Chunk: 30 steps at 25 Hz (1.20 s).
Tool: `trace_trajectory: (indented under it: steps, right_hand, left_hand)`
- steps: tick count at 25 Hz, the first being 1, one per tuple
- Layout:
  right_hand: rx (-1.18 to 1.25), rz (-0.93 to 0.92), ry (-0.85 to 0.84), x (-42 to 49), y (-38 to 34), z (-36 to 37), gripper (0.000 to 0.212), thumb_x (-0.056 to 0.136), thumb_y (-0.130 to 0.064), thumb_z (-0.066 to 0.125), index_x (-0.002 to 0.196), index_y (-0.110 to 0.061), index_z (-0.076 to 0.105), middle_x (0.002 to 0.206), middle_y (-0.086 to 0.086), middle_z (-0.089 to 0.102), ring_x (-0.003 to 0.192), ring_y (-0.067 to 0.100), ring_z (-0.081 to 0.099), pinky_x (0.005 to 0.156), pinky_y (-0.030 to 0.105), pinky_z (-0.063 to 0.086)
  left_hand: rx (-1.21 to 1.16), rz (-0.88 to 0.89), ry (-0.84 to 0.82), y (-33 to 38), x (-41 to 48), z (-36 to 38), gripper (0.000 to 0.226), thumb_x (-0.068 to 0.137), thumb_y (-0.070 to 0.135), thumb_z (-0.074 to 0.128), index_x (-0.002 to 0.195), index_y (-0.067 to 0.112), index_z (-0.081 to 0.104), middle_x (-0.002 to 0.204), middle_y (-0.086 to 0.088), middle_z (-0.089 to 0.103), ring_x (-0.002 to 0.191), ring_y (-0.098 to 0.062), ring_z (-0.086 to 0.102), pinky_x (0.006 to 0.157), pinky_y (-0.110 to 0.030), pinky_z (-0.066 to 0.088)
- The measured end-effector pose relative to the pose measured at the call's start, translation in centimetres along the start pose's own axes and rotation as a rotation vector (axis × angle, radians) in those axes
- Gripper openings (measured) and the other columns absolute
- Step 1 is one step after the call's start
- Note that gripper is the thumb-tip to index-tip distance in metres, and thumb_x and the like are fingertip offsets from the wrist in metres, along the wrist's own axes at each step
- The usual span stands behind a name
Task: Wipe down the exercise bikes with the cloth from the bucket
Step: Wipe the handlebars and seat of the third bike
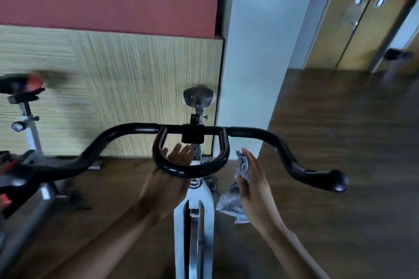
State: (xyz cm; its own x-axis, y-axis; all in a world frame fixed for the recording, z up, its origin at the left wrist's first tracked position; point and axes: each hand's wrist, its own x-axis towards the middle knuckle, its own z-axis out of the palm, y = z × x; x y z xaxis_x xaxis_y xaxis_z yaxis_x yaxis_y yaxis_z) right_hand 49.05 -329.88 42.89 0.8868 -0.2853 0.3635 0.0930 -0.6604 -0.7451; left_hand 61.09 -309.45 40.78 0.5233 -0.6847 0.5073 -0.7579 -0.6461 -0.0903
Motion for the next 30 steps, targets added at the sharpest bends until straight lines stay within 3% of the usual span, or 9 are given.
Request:
trace_trajectory:
  steps: [3, 7, 12, 17, 23, 30]
  right_hand:
    - [-0.047, 0.184, -0.082, -3.3, -4.5, -2.1, 0.052, 0.103, -0.007, 0.046, 0.152, -0.012, 0.030, 0.155, 0.003, 0.035, 0.145, 0.018, 0.031, 0.112, 0.020, 0.026]
    - [-0.039, 0.368, -0.155, -7.7, -12.1, -5.3, 0.051, 0.103, -0.007, 0.046, 0.152, -0.011, 0.032, 0.150, 0.007, 0.040, 0.136, 0.018, 0.039, 0.095, 0.008, 0.023]
    - [0.014, 0.426, -0.095, -12.5, -17.8, -10.2, 0.053, 0.102, -0.008, 0.049, 0.152, -0.015, 0.033, 0.150, 0.002, 0.042, 0.130, 0.008, 0.041, 0.096, 0.010, 0.027]
    - [0.073, 0.510, 0.018, -17.1, -17.4, -15.1, 0.052, 0.100, -0.006, 0.053, 0.149, -0.015, 0.040, 0.144, 0.002, 0.048, 0.132, 0.013, 0.045, 0.105, 0.021, 0.033]
    - [0.087, 0.665, 0.172, -22.7, -11.6, -23.4, 0.053, 0.097, -0.003, 0.056, 0.147, -0.017, 0.043, 0.145, -0.004, 0.047, 0.133, 0.005, 0.040, 0.102, 0.010, 0.025]
    - [0.040, 0.774, 0.297, -26.6, -3.6, -36.3, 0.052, 0.097, -0.001, 0.056, 0.146, -0.013, 0.044, 0.148, -0.002, 0.046, 0.136, 0.005, 0.038, 0.104, 0.010, 0.024]
  left_hand:
    - [-0.161, -0.076, -0.194, 1.0, -2.3, -6.7, 0.031, 0.089, 0.016, 0.060, 0.120, 0.014, 0.066, 0.115, -0.005, 0.070, 0.108, -0.027, 0.065, 0.093, -0.038, 0.051]
    - [-0.312, -0.223, -0.361, 2.3, -3.5, -16.1, 0.030, 0.096, 0.022, 0.057, 0.124, 0.014, 0.066, 0.118, -0.001, 0.070, 0.098, -0.024, 0.069, 0.076, -0.037, 0.058]
    - [-0.459, -0.204, -0.369, 6.8, -3.8, -23.5, 0.030, 0.096, 0.020, 0.055, 0.124, 0.015, 0.066, 0.117, -0.001, 0.069, 0.095, -0.026, 0.068, 0.070, -0.035, 0.053]
    - [-0.564, -0.051, -0.392, 14.1, -4.0, -24.4, 0.033, 0.095, 0.022, 0.055, 0.125, 0.011, 0.065, 0.115, -0.006, 0.071, 0.098, -0.027, 0.067, 0.076, -0.040, 0.056]
    - [-0.639, 0.029, -0.457, 24.5, -0.3, -22.3, 0.034, 0.095, 0.022, 0.062, 0.127, 0.012, 0.064, 0.122, -0.004, 0.068, 0.111, -0.025, 0.064, 0.092, -0.037, 0.053]
    - [-0.702, 0.134, -0.508, 38.6, 8.7, -18.5, 0.034, 0.094, 0.026, 0.058, 0.124, 0.012, 0.066, 0.122, -0.006, 0.068, 0.113, -0.028, 0.063, 0.093, -0.036, 0.051]
